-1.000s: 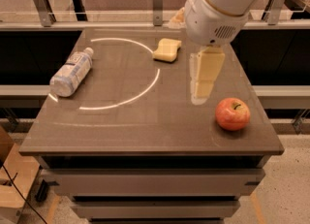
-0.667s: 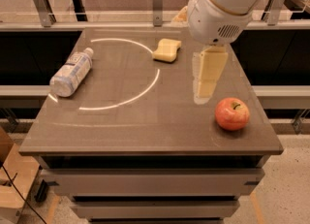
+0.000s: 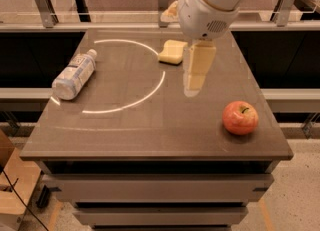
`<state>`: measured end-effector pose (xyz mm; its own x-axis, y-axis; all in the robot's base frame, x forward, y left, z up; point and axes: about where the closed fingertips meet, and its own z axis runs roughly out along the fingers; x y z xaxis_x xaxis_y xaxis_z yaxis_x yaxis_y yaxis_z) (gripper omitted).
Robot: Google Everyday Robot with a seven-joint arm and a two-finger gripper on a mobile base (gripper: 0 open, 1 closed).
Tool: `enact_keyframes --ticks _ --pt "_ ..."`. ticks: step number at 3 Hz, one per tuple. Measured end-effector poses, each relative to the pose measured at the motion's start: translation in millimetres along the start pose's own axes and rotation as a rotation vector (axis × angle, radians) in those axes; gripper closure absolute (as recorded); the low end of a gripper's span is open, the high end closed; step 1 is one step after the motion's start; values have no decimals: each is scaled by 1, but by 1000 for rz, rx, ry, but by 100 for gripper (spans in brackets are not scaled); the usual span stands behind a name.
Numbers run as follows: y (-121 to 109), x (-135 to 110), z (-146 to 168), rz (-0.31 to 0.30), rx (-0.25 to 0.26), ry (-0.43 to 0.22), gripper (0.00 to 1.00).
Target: Pick blue plastic bottle
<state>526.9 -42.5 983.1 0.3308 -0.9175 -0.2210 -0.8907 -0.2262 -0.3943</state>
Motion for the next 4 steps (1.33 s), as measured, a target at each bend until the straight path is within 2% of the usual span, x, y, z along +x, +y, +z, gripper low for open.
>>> enact_keyframes --ticks 1,2,4 --pt "-40 -23 32 -99 6 -67 0" --pt "-72 -50 67 -194 -14 -127 0" --pt "-107 -106 128 -342 -78 -219 0"
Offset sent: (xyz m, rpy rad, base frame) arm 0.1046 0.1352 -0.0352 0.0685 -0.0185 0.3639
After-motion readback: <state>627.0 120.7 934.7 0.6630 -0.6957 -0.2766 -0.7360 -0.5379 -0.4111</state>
